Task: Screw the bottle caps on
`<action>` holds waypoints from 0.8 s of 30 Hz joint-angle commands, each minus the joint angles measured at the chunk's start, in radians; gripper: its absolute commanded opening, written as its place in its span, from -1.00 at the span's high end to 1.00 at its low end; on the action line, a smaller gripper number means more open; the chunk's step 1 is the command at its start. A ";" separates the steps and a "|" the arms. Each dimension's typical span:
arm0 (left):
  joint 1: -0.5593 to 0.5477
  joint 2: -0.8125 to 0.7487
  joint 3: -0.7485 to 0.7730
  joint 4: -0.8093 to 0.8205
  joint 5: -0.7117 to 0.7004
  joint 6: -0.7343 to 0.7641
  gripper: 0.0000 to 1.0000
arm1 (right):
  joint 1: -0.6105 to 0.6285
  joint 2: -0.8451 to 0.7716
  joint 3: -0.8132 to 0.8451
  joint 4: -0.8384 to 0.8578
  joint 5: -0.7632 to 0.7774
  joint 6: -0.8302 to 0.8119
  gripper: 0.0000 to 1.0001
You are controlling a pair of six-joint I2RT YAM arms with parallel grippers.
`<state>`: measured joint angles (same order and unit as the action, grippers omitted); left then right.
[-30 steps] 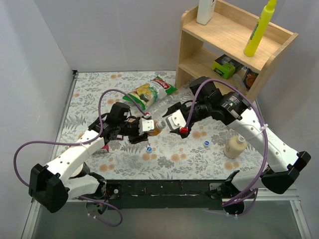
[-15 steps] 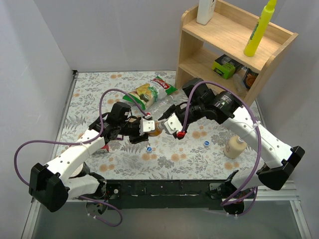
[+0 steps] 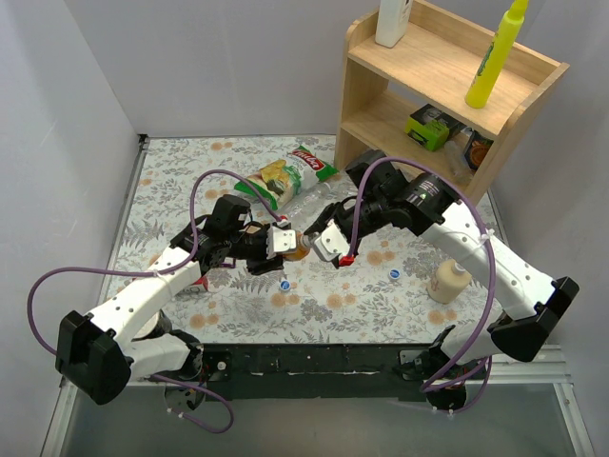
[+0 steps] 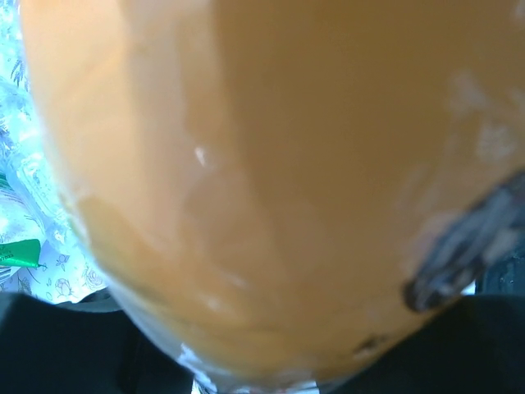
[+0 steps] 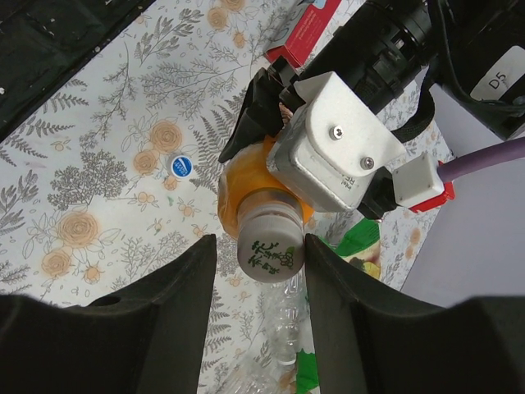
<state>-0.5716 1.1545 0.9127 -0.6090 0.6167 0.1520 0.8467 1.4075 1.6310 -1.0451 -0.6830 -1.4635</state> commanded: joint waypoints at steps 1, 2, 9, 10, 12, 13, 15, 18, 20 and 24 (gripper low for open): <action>-0.005 -0.006 0.034 0.015 0.018 0.000 1.00 | 0.006 -0.012 0.018 0.017 -0.006 -0.012 -0.07; -0.005 -0.007 0.034 0.018 0.018 0.001 1.00 | 0.006 -0.012 0.018 0.022 -0.004 -0.011 -0.06; -0.005 0.001 0.037 0.031 0.017 -0.011 1.00 | 0.006 0.013 0.027 0.037 0.007 0.052 0.11; -0.005 -0.001 0.037 0.035 0.014 -0.014 1.00 | 0.006 0.021 0.029 0.040 0.007 0.084 0.19; -0.005 -0.001 0.032 0.063 0.008 -0.026 1.00 | 0.006 0.030 0.036 0.048 0.007 0.123 0.23; -0.005 -0.004 0.028 0.078 0.002 -0.037 1.00 | 0.006 0.039 0.038 0.053 0.004 0.174 0.25; -0.005 -0.013 0.022 0.142 -0.018 -0.078 1.00 | 0.006 0.051 0.043 0.066 0.005 0.230 0.27; -0.005 -0.041 -0.009 0.280 -0.070 -0.144 1.00 | 0.002 0.094 0.059 0.100 0.005 0.397 0.30; -0.011 -0.070 -0.046 0.398 -0.135 -0.196 1.00 | -0.008 0.123 0.084 0.097 -0.010 0.532 0.31; -0.045 -0.096 -0.090 0.554 -0.277 -0.229 1.00 | -0.034 0.234 0.177 0.077 -0.026 0.748 0.38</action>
<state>-0.5755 1.1248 0.8204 -0.3885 0.4591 0.0181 0.8108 1.5326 1.7443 -0.9745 -0.6411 -1.0191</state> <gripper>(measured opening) 0.432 0.411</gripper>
